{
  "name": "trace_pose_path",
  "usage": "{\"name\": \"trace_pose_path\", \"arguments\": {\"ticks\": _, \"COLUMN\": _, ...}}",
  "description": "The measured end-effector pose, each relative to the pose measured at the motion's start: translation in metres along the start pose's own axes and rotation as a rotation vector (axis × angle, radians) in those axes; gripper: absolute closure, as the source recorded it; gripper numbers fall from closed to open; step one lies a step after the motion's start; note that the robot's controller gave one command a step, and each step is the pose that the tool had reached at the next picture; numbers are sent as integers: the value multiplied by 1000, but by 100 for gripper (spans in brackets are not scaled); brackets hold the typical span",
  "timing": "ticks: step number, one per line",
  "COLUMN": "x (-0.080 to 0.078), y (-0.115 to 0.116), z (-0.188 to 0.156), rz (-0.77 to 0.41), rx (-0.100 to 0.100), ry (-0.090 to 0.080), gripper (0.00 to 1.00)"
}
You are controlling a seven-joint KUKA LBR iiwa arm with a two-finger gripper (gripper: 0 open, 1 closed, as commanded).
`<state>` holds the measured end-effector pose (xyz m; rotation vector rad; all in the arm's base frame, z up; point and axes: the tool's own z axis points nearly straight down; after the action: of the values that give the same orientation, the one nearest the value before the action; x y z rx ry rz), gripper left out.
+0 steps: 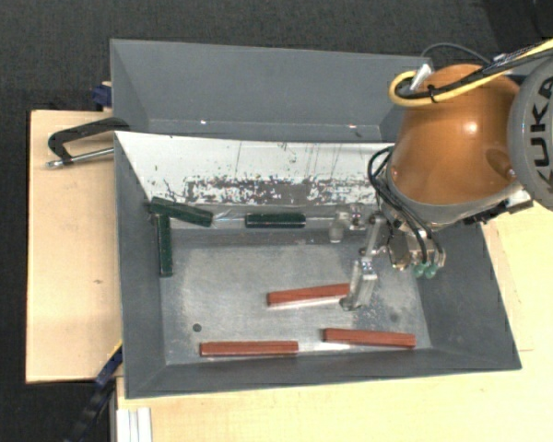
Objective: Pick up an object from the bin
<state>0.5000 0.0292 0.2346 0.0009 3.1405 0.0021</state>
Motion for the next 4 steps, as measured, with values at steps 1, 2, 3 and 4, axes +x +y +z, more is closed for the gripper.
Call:
{"name": "trace_pose_path", "arguments": {"ticks": 1, "x": 0, "y": 0, "z": 0, "rz": 0, "rx": 0, "ry": 0, "gripper": 0}}
{"name": "trace_pose_path", "arguments": {"ticks": 2, "x": -42, "y": -1, "z": 153, "rz": -39, "rx": 0, "ry": -2, "gripper": 100}}
{"name": "trace_pose_path", "arguments": {"ticks": 3, "x": -42, "y": -1, "z": 153, "rz": -38, "rx": 0, "ry": -2, "gripper": 0}}
{"name": "trace_pose_path", "arguments": {"ticks": 4, "x": -42, "y": -1, "z": 153, "rz": -38, "rx": 0, "ry": -1, "gripper": 0}}
